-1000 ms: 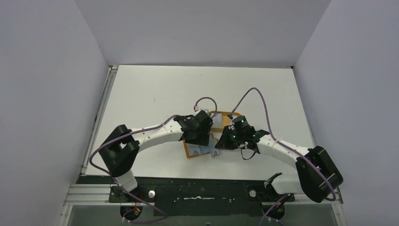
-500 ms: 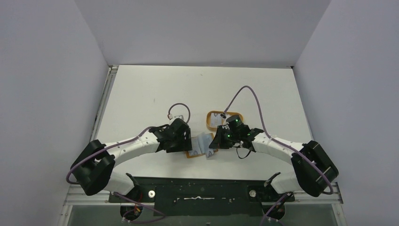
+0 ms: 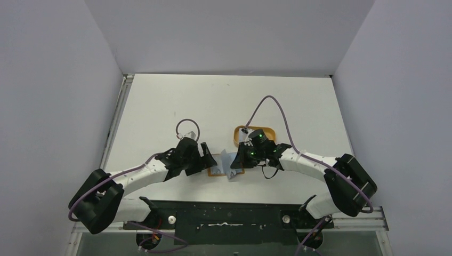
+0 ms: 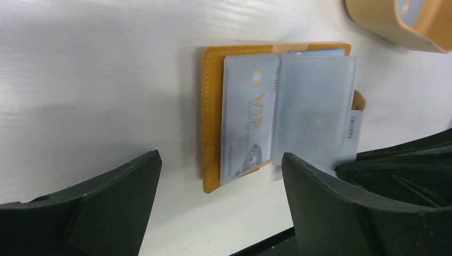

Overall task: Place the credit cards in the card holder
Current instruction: Turn over the card slot in the card holder.

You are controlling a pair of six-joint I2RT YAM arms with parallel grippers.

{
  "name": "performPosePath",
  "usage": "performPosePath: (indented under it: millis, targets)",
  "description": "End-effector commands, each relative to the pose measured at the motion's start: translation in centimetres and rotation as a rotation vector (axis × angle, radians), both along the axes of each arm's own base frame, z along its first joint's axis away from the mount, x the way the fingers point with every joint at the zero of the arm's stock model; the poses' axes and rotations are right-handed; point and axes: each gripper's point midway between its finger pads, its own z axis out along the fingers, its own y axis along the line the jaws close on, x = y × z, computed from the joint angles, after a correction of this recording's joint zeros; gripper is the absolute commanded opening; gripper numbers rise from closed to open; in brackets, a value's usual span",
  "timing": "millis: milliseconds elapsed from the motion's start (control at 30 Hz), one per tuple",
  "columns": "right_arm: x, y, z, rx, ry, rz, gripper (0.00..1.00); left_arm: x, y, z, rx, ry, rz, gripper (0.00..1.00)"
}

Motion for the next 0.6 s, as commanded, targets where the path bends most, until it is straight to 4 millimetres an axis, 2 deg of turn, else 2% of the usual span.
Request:
performPosePath:
  millis: [0,367,567]
  targets:
    - [1.4,2.1,2.5,0.062,-0.090,0.031,0.00,2.0,-2.5,2.8,-0.186,-0.077,-0.004,0.82]
    - [1.4,2.8,2.0,0.035,-0.084,0.050,0.00,3.0,-3.1,4.1,-0.235,-0.098,0.000,0.82]
    - [1.4,3.0,1.1,0.014,-0.057,0.052,0.00,3.1,-3.1,3.5,-0.218,-0.082,-0.006,0.80]
